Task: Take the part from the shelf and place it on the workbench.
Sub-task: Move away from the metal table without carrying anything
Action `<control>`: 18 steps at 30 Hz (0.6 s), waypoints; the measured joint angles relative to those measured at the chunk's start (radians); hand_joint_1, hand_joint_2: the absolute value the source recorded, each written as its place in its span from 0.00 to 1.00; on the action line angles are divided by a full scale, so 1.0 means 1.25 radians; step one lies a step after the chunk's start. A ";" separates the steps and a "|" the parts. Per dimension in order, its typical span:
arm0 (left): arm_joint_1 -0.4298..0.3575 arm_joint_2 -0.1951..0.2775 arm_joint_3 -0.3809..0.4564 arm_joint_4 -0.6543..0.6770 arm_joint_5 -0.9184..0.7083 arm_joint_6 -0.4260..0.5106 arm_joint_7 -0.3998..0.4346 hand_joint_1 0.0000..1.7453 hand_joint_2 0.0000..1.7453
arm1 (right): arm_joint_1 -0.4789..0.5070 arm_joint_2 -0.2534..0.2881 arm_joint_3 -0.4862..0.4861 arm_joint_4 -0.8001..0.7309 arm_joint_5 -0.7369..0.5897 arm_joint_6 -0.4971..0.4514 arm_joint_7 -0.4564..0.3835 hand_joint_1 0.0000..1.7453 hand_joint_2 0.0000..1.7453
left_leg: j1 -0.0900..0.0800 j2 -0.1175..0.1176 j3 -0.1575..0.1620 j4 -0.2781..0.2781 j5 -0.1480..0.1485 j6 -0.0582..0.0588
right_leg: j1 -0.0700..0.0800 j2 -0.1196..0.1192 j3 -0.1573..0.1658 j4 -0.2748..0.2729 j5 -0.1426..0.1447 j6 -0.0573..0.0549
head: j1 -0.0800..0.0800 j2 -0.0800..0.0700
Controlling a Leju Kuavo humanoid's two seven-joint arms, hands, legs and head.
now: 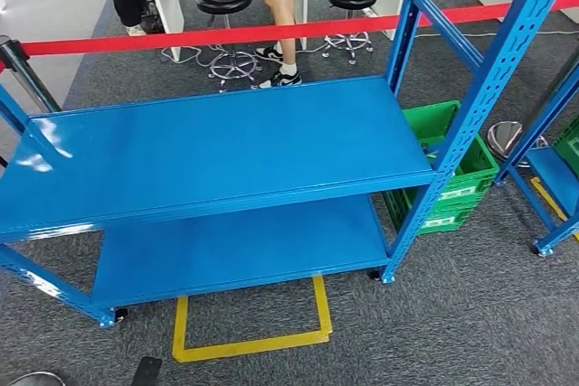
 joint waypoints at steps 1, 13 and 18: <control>-0.004 -0.002 0.000 0.000 -0.001 0.002 0.000 0.00 0.00 | -0.003 0.000 0.000 -0.001 0.000 0.000 0.000 0.00 0.00 | 0.000 0.003 0.006 -0.013 0.014 0.002 | 0.002 0.000 0.013 -0.003 -0.011 0.005 | 0.000 0.000; 0.000 0.002 0.031 -0.001 0.028 -0.003 0.003 0.00 0.00 | 0.003 0.001 0.003 -0.004 -0.001 0.003 -0.004 0.00 0.00 | -0.007 -0.026 0.093 -0.020 -0.011 0.038 | 0.011 0.019 -0.170 0.139 0.061 0.007 | 0.016 0.000; 0.001 0.016 0.055 0.000 0.039 -0.016 0.009 0.00 0.00 | 0.001 0.008 0.017 0.001 -0.001 -0.003 -0.006 0.00 0.00 | 0.000 -0.061 0.102 -0.028 -0.026 0.016 | 0.014 0.036 -0.142 0.051 0.094 -0.002 | 0.010 0.000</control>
